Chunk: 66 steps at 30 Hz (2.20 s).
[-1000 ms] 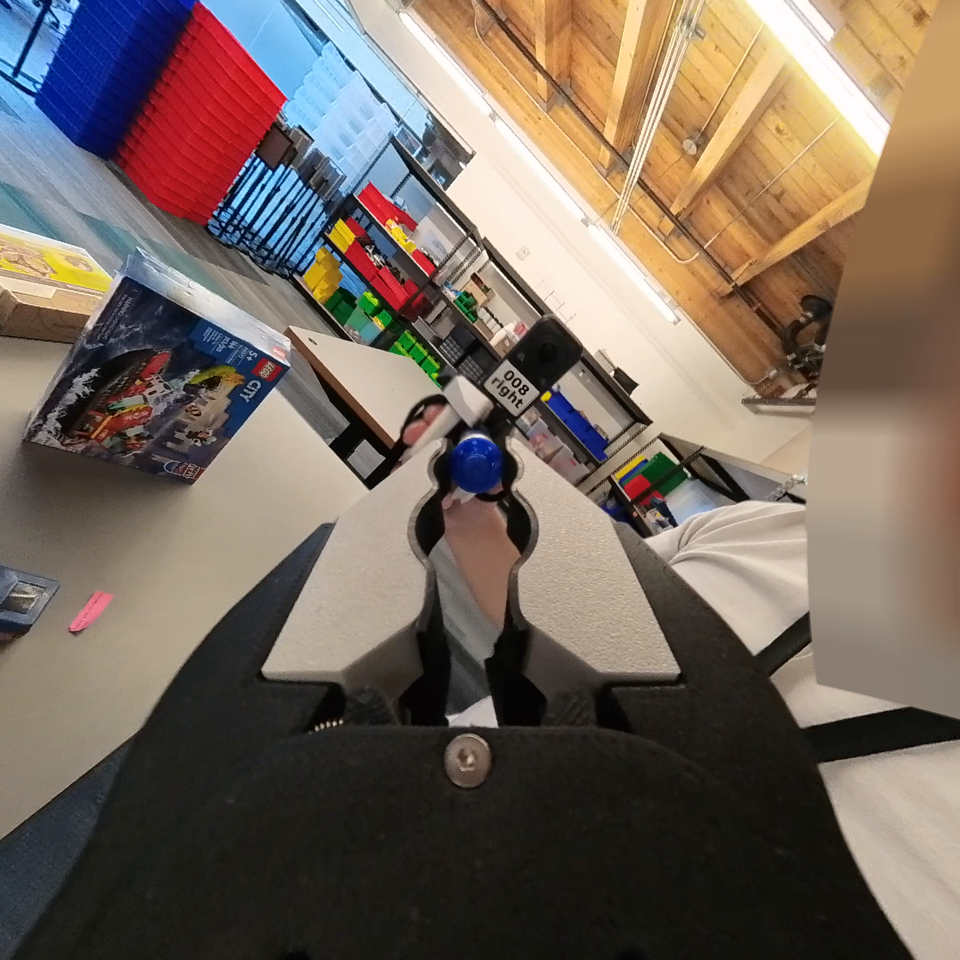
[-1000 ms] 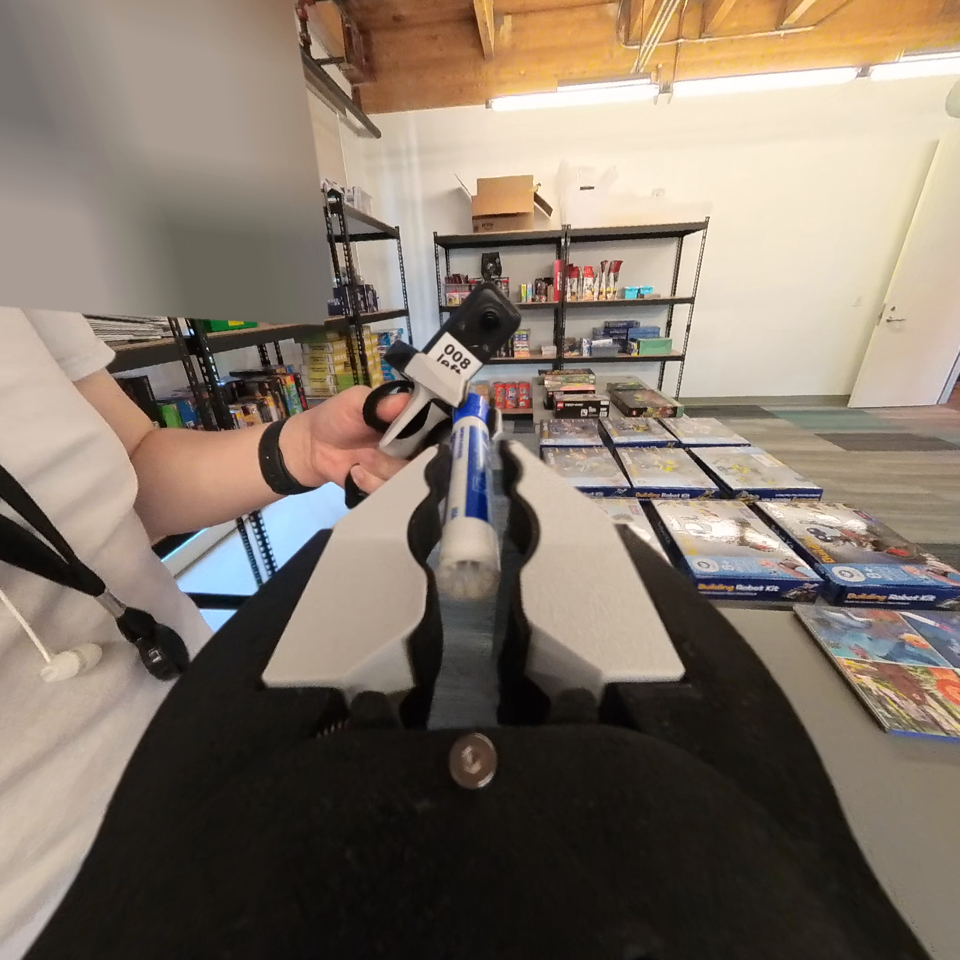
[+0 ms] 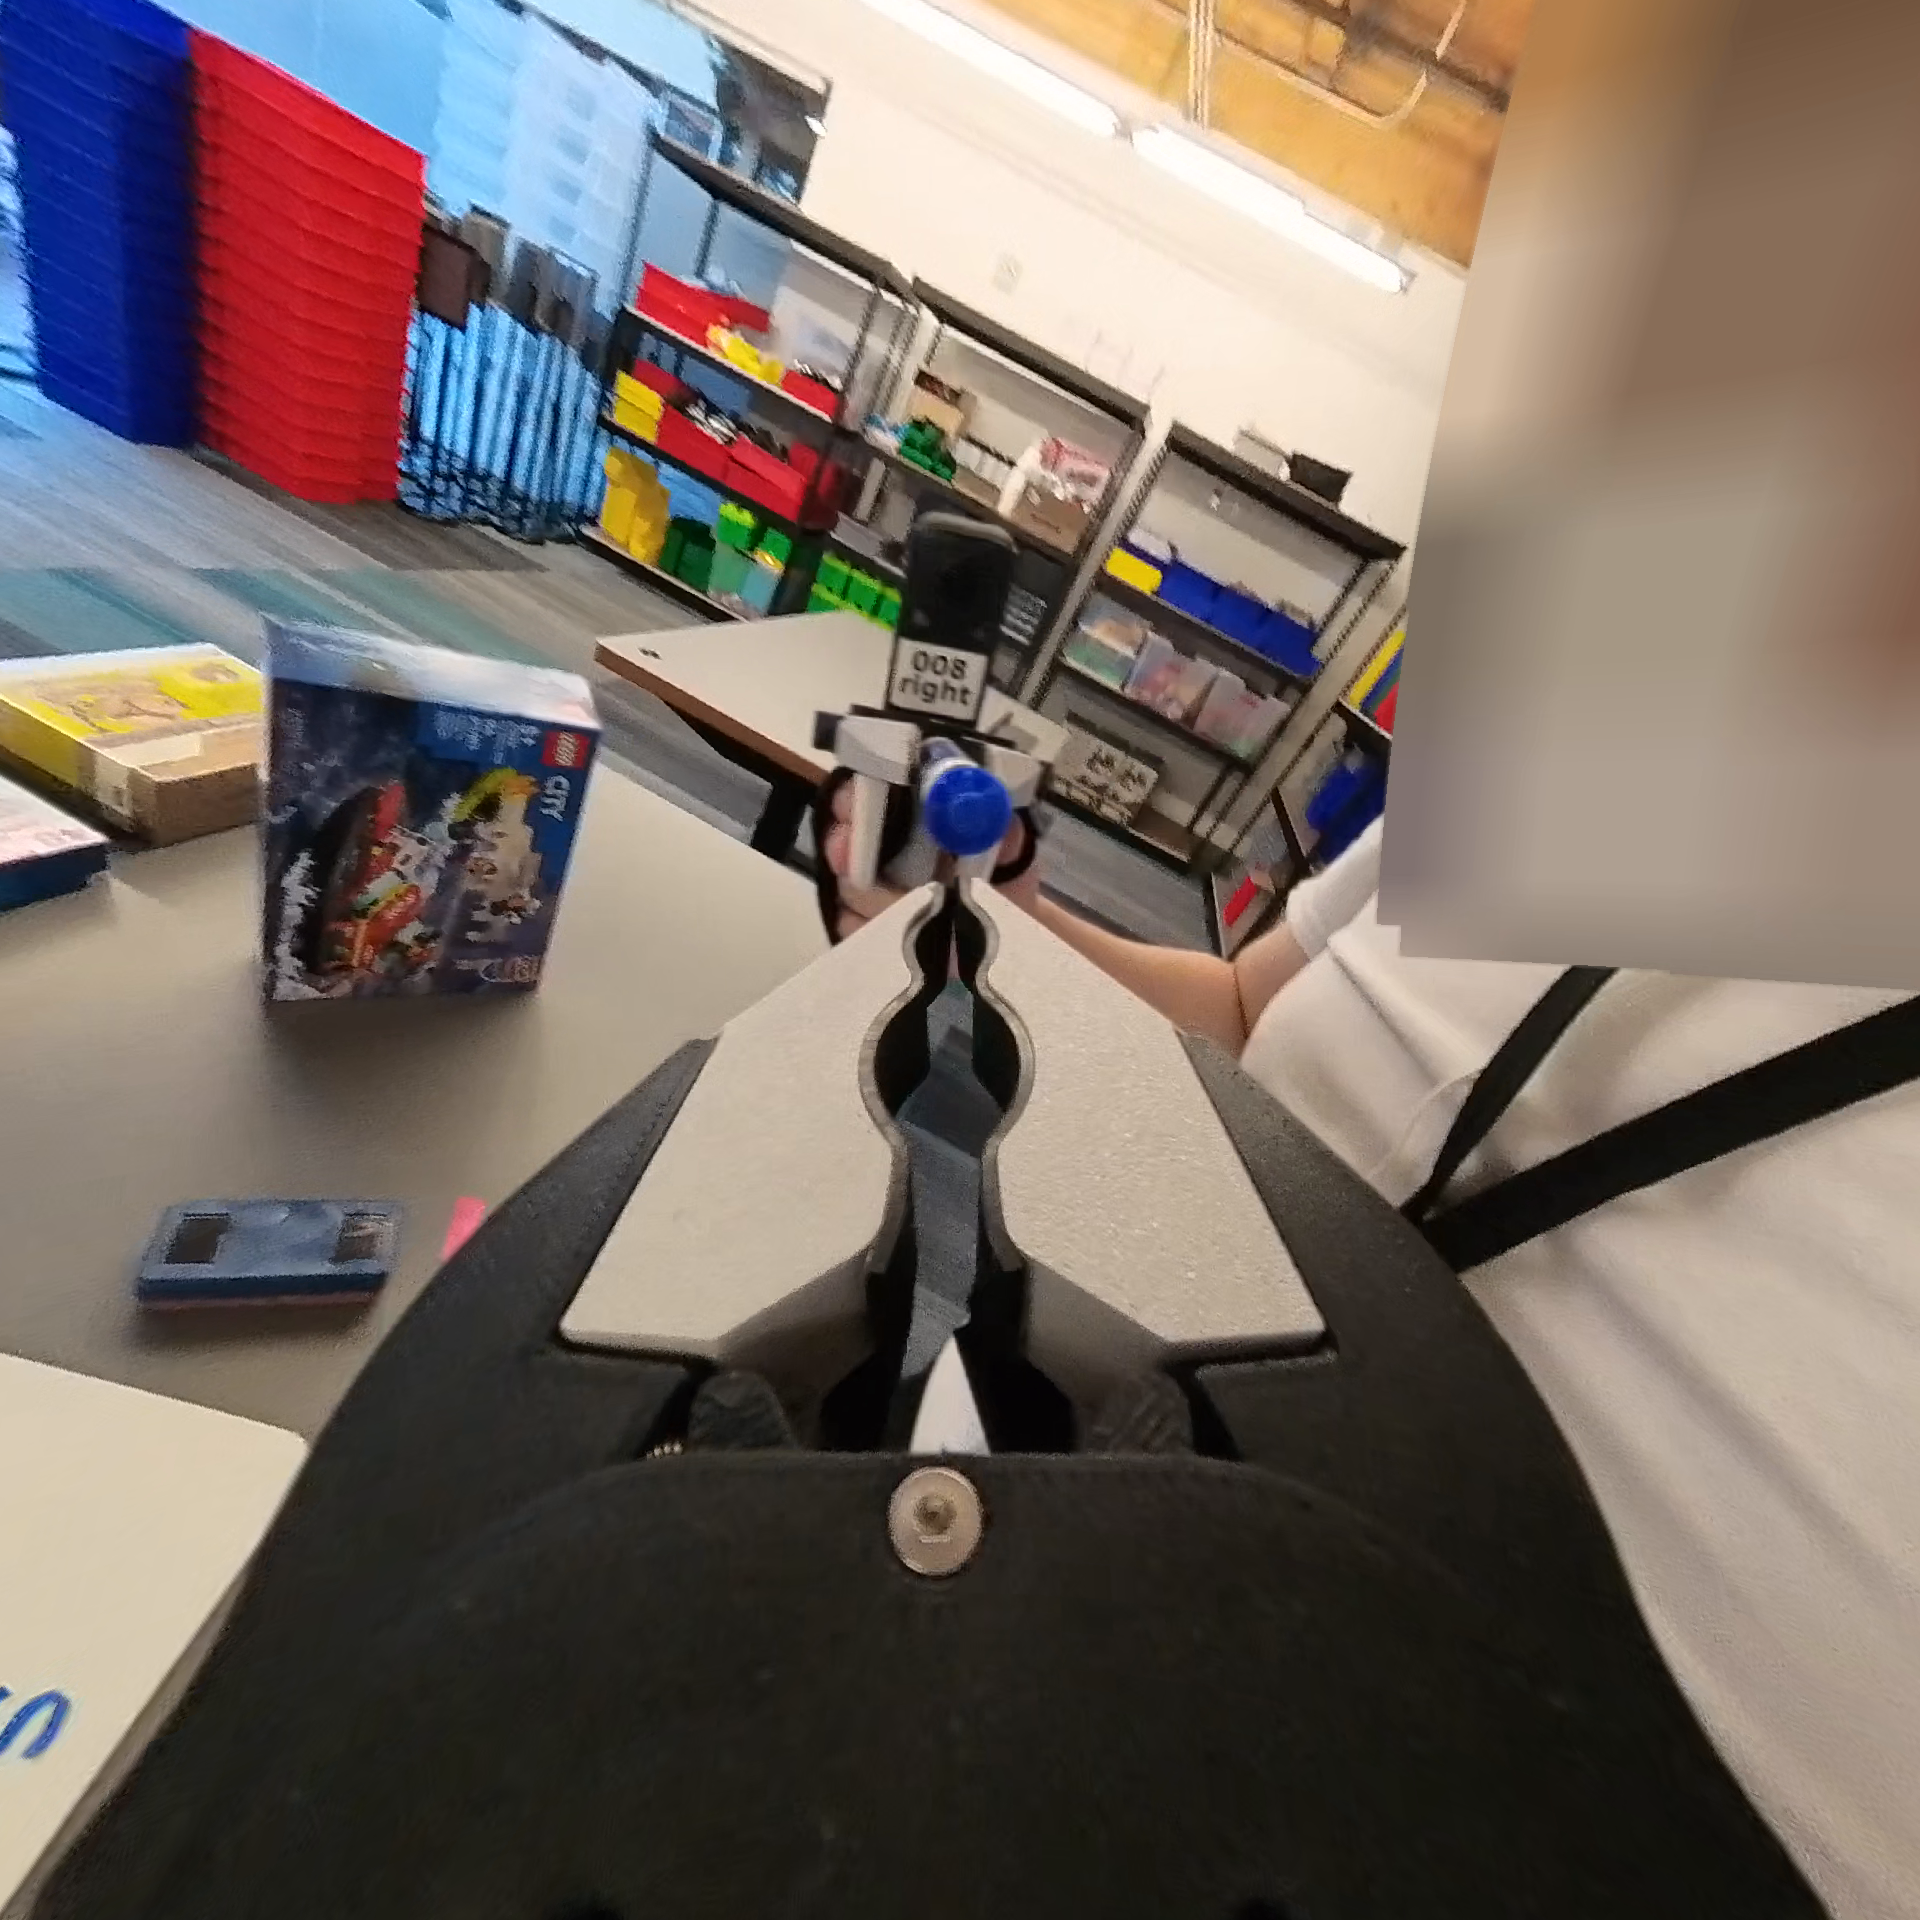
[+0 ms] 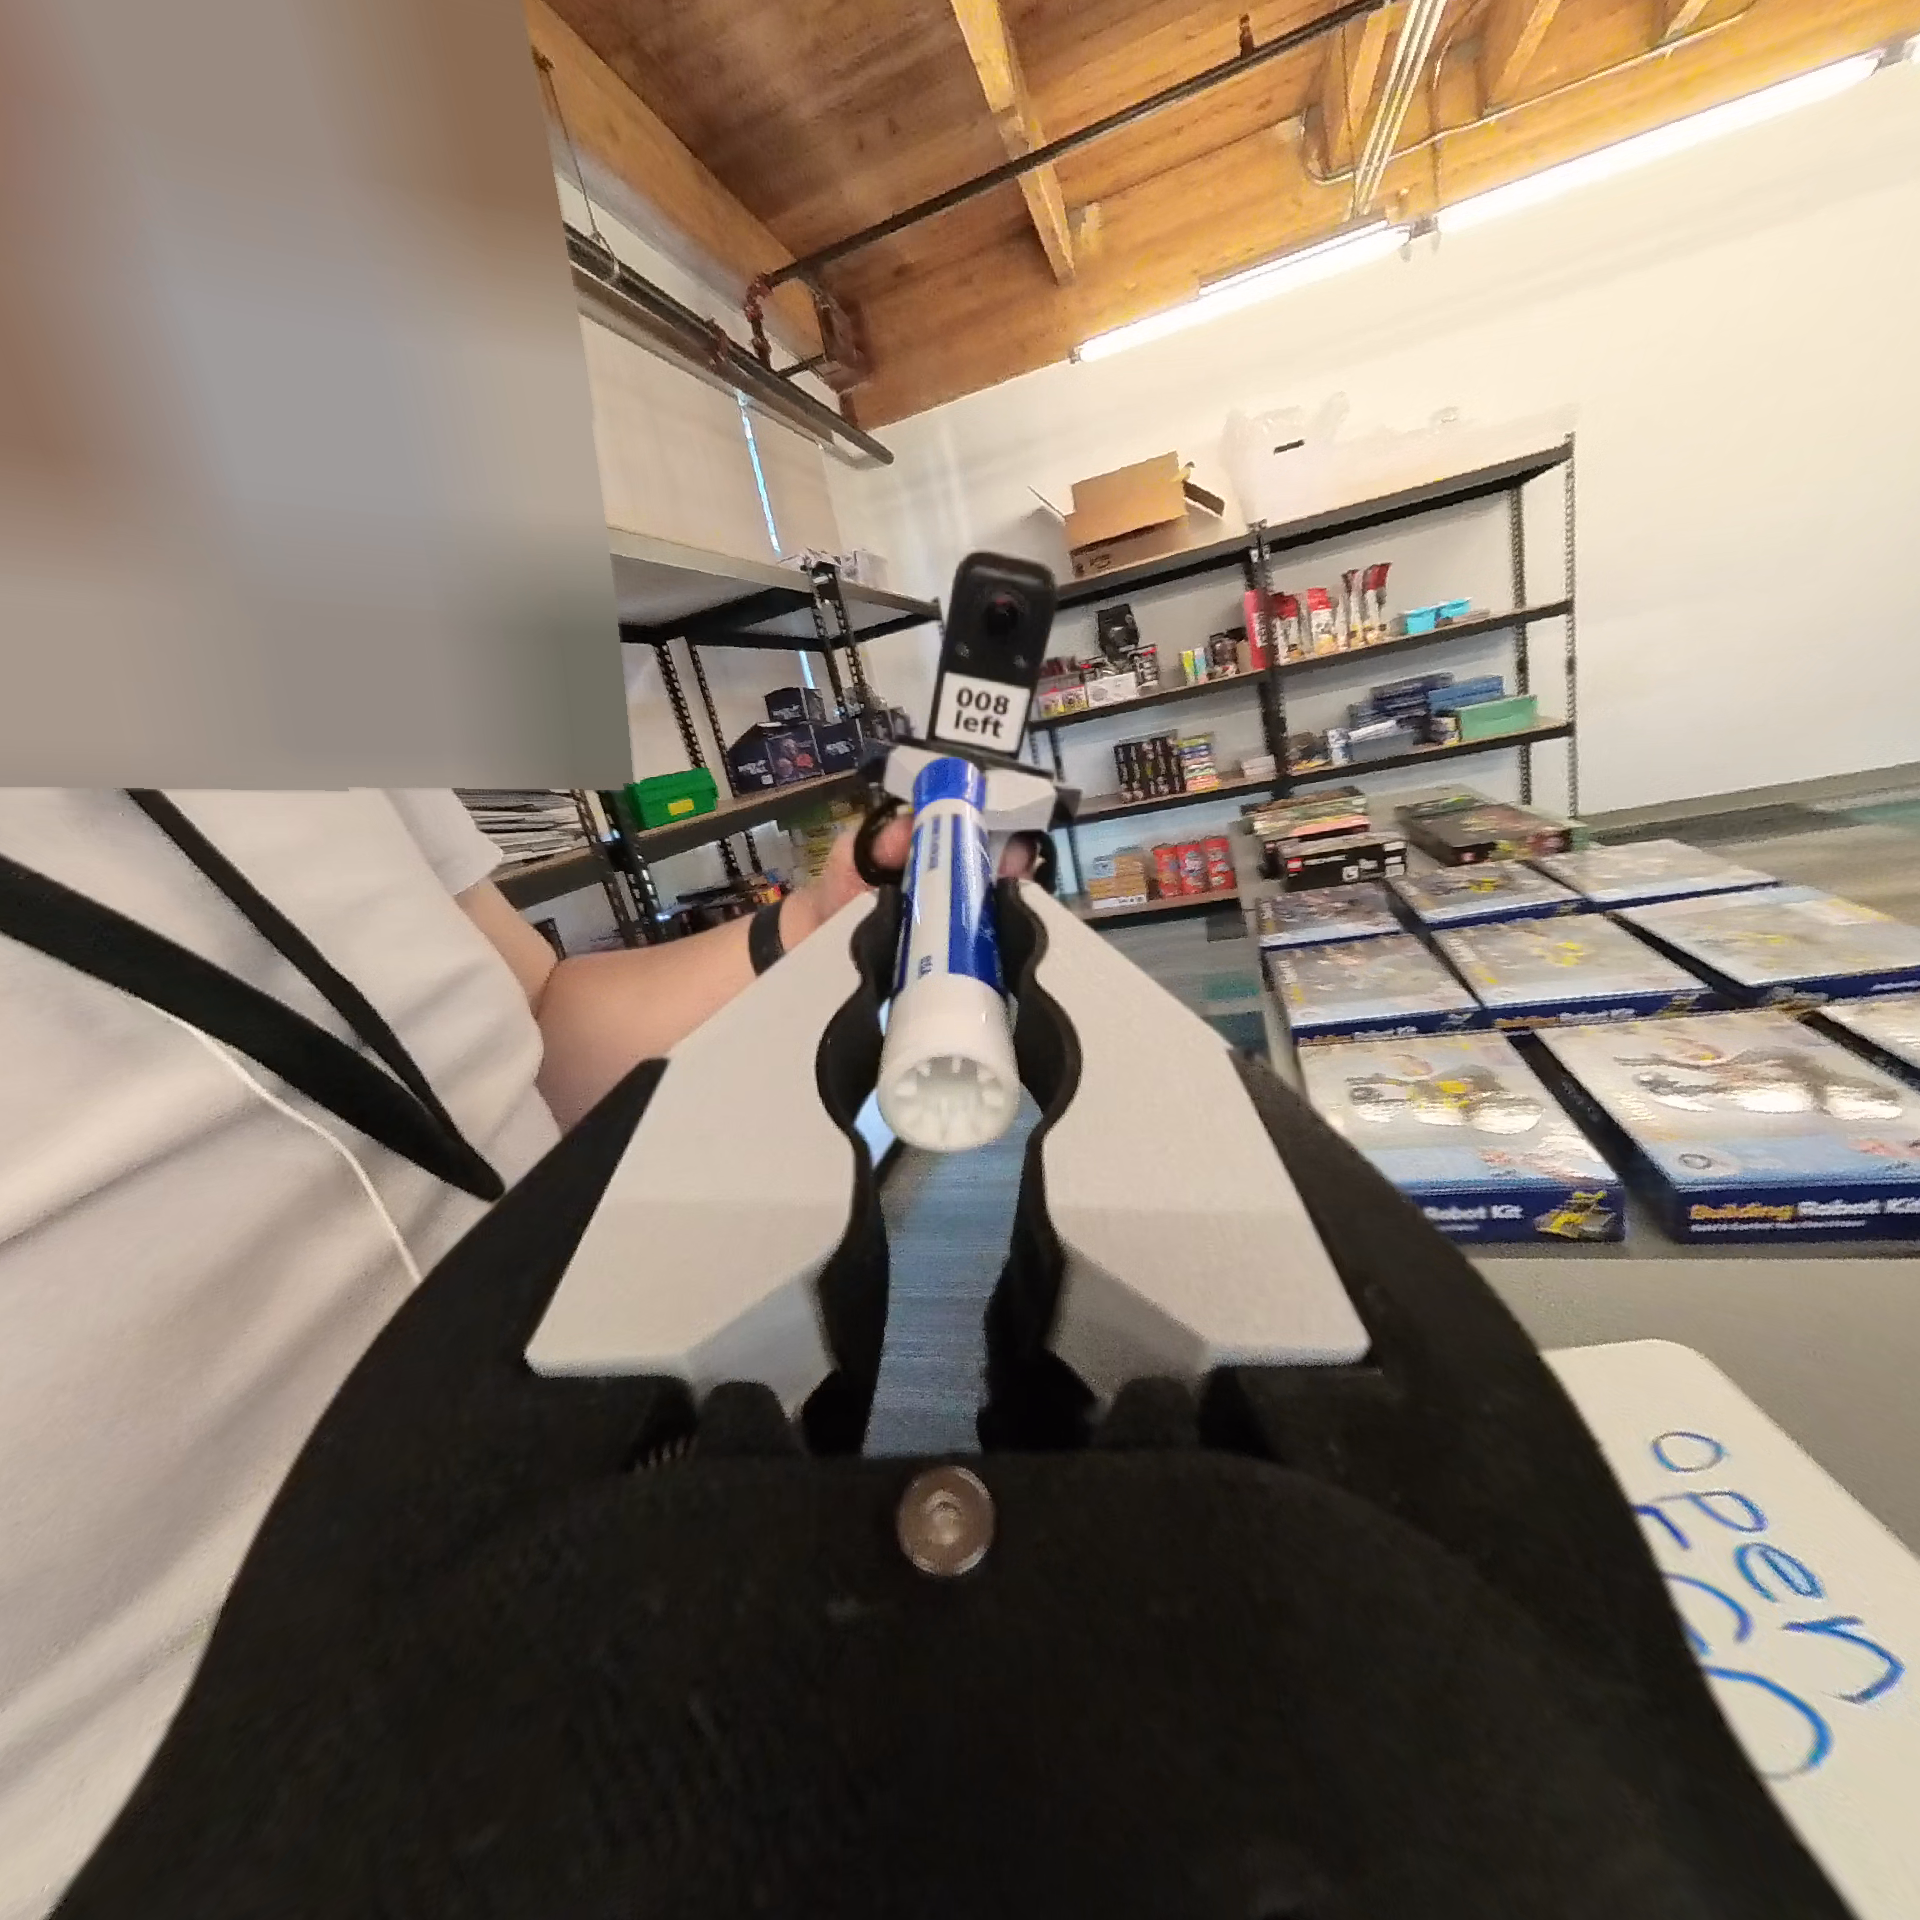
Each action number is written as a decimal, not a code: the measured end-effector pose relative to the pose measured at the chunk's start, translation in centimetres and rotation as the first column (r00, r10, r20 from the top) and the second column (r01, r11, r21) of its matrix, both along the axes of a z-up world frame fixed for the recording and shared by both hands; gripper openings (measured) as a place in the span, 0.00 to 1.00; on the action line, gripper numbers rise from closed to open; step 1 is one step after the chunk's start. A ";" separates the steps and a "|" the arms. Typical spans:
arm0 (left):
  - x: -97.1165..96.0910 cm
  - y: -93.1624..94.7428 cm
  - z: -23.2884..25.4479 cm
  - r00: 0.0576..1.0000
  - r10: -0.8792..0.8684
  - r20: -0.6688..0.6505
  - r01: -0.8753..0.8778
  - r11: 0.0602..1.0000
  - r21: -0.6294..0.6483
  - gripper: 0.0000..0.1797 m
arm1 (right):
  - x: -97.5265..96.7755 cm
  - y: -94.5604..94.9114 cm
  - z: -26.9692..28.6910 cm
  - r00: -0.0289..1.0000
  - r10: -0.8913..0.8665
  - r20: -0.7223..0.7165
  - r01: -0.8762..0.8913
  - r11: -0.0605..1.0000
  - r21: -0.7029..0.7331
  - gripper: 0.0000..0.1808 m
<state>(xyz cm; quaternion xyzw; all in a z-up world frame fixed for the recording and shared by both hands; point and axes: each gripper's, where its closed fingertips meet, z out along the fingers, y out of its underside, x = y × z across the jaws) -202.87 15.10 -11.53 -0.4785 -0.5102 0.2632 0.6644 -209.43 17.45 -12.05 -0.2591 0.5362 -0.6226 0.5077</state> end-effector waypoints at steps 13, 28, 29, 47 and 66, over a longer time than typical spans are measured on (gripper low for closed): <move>-0.8 1.0 0.1 1.000 -0.010 0.020 0.011 1.000 -0.029 0.05 | 1.0 0.1 -0.7 0.999 0.026 -0.038 -0.026 1.000 0.009 0.09; -0.6 1.2 -1.0 0.995 0.018 0.098 -0.010 0.996 -0.091 0.04 | 1.6 0.4 -1.3 0.989 0.018 -0.144 -0.020 1.000 -0.013 0.09; -0.6 1.1 -1.0 0.994 0.014 0.105 -0.004 0.996 -0.090 0.03 | 1.7 0.3 -1.4 0.988 0.016 -0.152 -0.018 1.000 -0.013 0.09; -1.0 -1.6 -0.3 0.994 0.107 0.030 -0.107 0.994 0.003 0.14 | 1.2 -1.5 -1.2 0.995 -0.046 -0.092 0.043 0.999 -0.033 0.10; -3.1 -2.6 -17.7 0.880 0.414 0.233 -0.458 0.609 0.648 0.08 | 2.0 -3.4 -19.2 0.955 -0.167 -0.245 0.224 0.948 0.227 0.24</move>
